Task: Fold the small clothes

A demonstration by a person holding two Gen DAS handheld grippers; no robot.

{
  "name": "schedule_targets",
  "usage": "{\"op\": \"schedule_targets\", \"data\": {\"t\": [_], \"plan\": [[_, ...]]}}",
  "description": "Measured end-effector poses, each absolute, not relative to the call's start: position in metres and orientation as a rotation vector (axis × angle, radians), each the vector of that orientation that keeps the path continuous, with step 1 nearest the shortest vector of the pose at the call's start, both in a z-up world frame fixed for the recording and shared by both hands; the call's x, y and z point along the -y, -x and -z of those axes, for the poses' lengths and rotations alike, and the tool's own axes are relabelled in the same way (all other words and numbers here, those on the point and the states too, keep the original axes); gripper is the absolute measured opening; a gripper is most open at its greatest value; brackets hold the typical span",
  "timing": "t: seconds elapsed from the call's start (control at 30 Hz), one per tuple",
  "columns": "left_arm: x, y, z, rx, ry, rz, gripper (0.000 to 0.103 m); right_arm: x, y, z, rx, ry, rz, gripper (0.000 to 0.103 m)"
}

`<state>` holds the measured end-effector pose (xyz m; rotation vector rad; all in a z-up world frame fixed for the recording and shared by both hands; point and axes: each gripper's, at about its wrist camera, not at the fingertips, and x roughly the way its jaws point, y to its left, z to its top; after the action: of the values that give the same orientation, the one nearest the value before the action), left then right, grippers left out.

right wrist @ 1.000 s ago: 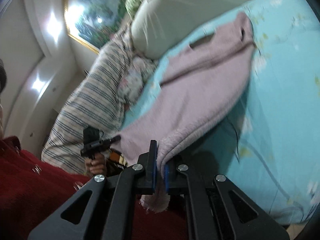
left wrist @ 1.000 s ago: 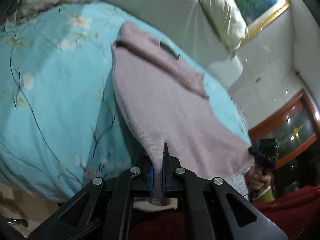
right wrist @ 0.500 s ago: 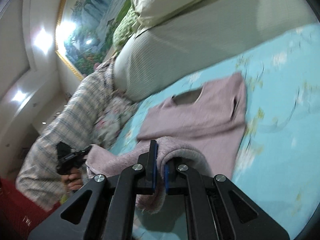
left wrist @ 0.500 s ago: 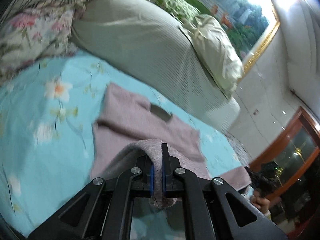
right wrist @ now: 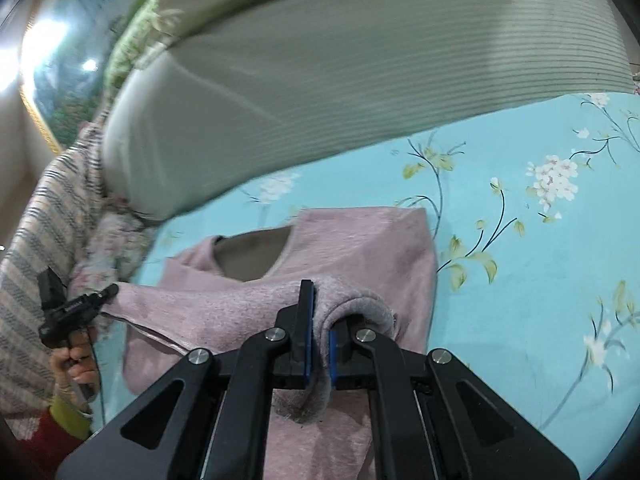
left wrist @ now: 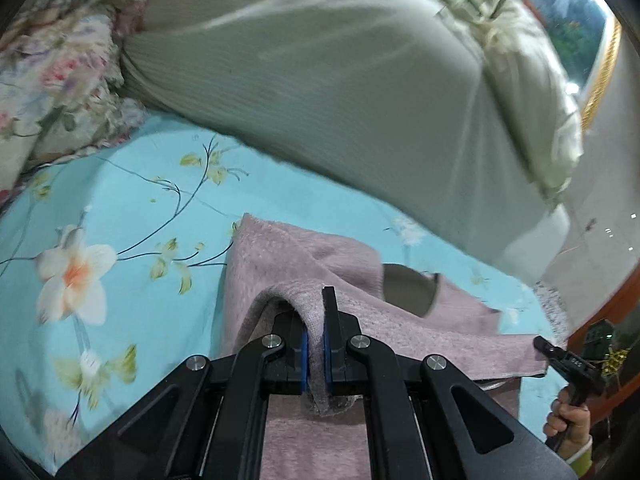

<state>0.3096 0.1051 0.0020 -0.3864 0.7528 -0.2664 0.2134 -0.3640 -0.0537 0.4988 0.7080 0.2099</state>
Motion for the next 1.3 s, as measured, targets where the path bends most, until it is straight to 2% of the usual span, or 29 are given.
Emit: {"op": "schedule_targets", "data": {"t": [0.27,0.47,0.53,0.6,0.67,0.73,0.83,0.93,1.0,1.2,1.23,1.27,1.3], "plan": [[-0.094,-0.379,0.043,-0.825,0.367,0.186,0.004,0.366,-0.261,0.089,-0.783,-0.496,-0.141,0.007],[-0.081,-0.406,0.070,-0.886,0.291,0.148,0.005,0.373,-0.279,0.119,-0.865,-0.603,-0.148,0.008],[-0.080,-0.402,0.072,-0.905,0.276,0.148,0.006,0.379,-0.269,0.116,-0.854,-0.655,-0.148,0.014],[-0.082,-0.387,0.065,-0.894,0.282,0.173,0.014,0.389,-0.255,0.103,-0.816,-0.667,-0.126,0.039],[-0.081,-0.368,0.057,-0.880,0.271,0.197,0.034,0.397,-0.233,0.083,-0.744,-0.644,-0.066,0.053],[-0.074,-0.343,0.050,-0.864,0.244,0.245,0.037,0.394,-0.215,0.069,-0.700,-0.608,-0.057,0.053],[-0.051,-0.308,0.052,-0.891,0.203,0.355,0.037,0.357,-0.207,0.055,-0.719,-0.507,-0.196,0.051],[-0.016,-0.289,0.068,-0.967,0.158,0.433,0.037,0.298,-0.225,0.057,-0.843,-0.353,-0.410,0.049],[0.003,-0.290,0.081,-1.016,0.133,0.440,0.037,0.265,-0.239,0.070,-0.918,-0.236,-0.484,0.041],[0.013,-0.337,0.092,-1.042,0.107,0.413,0.035,0.275,-0.296,0.095,-0.990,-0.122,-0.375,0.035],[0.013,-0.350,0.090,-1.035,0.080,0.382,0.032,0.284,-0.306,0.097,-0.994,-0.125,-0.345,0.029],[0.012,-0.364,0.091,-1.032,0.057,0.364,0.031,0.294,-0.318,0.098,-0.996,-0.140,-0.328,0.012],[0.009,-0.371,0.092,-1.031,0.055,0.357,0.029,0.308,-0.329,0.098,-0.993,-0.175,-0.299,0.000]]}}
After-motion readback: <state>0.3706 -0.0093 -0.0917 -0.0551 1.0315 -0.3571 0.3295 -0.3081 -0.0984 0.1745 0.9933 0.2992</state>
